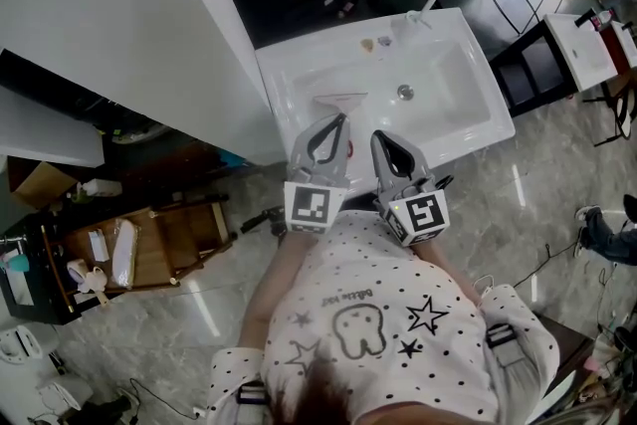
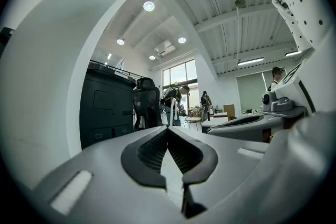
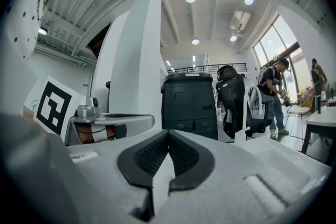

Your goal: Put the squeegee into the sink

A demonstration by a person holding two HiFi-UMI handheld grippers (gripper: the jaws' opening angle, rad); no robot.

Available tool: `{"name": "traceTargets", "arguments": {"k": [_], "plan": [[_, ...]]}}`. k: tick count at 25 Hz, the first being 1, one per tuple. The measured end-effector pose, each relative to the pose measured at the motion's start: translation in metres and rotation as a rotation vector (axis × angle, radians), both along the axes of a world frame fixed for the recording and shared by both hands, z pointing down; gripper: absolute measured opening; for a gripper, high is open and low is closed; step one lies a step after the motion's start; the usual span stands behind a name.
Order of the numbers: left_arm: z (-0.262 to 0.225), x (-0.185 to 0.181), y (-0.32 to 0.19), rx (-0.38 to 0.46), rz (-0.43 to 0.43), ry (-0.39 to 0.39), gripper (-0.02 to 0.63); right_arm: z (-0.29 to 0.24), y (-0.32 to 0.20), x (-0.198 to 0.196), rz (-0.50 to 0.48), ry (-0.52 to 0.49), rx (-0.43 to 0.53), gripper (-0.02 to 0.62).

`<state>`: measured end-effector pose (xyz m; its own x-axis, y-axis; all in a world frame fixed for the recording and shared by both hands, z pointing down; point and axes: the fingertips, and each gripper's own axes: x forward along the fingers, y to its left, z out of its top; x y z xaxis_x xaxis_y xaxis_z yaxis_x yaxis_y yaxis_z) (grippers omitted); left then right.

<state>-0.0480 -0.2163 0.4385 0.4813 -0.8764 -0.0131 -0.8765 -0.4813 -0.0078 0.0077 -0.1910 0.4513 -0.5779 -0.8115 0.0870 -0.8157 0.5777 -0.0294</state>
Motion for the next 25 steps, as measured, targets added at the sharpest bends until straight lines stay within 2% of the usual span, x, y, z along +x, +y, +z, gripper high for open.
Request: {"name": "traceTargets", "arguments": {"k": [5,25], "plan": [[-0.007,-0.003,0.0,0.028,-0.01,0.013,-0.003,-0.001,0.001,-0.001,-0.012,0.004,0.004,-0.005],[-0.019,-0.008,0.006,0.029,-0.016,0.042,-0.003,-0.003,0.0,-0.012,-0.042,0.024,-0.004,-0.005]]}}
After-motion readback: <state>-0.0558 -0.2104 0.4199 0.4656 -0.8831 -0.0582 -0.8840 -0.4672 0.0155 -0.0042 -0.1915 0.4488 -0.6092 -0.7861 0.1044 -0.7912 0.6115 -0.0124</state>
